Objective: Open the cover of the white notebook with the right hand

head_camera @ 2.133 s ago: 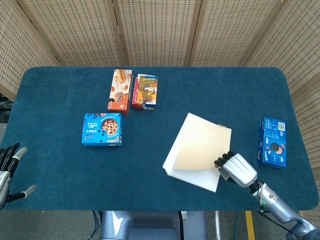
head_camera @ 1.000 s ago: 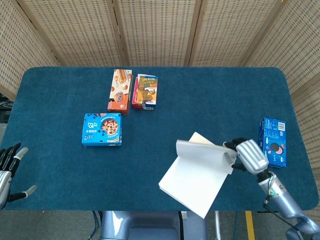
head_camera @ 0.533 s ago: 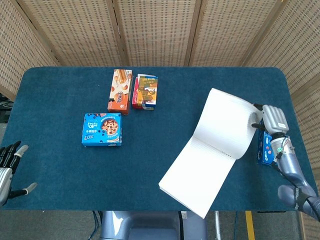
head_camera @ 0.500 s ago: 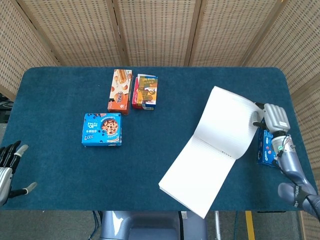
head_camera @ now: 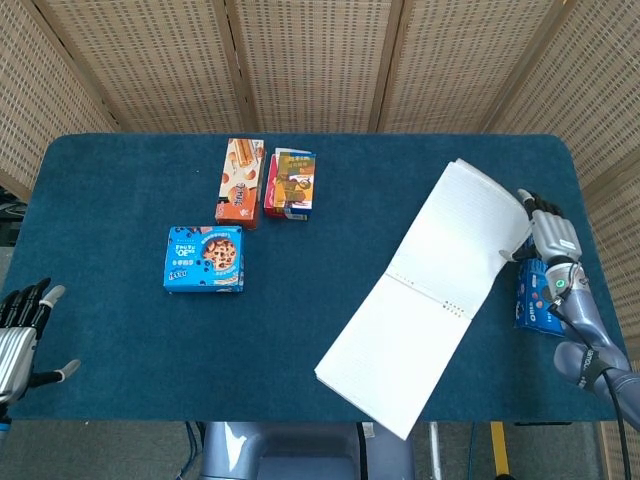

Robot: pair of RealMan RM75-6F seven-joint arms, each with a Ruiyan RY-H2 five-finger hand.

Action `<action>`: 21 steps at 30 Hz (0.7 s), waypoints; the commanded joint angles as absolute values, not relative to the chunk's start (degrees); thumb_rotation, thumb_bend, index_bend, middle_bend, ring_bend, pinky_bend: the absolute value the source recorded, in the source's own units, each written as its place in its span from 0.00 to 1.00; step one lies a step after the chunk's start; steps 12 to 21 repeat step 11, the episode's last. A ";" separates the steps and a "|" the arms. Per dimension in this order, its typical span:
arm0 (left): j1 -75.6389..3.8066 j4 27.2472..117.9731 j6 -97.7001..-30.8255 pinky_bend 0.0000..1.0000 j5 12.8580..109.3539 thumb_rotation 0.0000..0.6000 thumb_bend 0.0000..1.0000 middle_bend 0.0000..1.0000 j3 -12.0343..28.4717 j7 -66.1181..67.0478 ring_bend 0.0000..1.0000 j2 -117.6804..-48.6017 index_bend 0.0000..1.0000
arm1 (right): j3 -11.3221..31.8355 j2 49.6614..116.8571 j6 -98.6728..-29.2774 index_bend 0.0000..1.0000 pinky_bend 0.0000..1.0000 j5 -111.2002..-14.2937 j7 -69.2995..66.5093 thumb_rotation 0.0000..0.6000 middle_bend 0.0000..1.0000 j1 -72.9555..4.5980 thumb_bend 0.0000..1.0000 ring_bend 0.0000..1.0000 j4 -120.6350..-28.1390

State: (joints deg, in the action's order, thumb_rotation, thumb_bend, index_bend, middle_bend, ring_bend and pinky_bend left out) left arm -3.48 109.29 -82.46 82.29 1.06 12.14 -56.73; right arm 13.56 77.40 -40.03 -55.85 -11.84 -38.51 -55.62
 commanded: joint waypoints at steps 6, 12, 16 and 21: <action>-2.85 109.01 -83.69 0.00 84.49 1.00 0.00 0.00 0.31 10.41 0.00 -56.20 0.00 | 13.57 72.73 -70.40 0.00 0.00 -71.69 -16.93 1.00 0.00 -29.61 0.00 0.00 -64.96; -2.41 108.18 -84.54 0.00 86.62 1.00 0.00 0.00 -0.46 9.30 0.00 -56.13 0.00 | 7.97 68.09 -84.39 0.00 0.00 -81.05 -13.63 1.00 0.00 -21.13 0.00 0.00 -78.71; -2.41 108.18 -84.54 0.00 86.62 1.00 0.00 0.00 -0.46 9.30 0.00 -56.13 0.00 | 7.97 68.09 -84.39 0.00 0.00 -81.05 -13.63 1.00 0.00 -21.13 0.00 0.00 -78.71; -2.41 108.18 -84.54 0.00 86.62 1.00 0.00 0.00 -0.46 9.30 0.00 -56.13 0.00 | 7.97 68.09 -84.39 0.00 0.00 -81.05 -13.63 1.00 0.00 -21.13 0.00 0.00 -78.71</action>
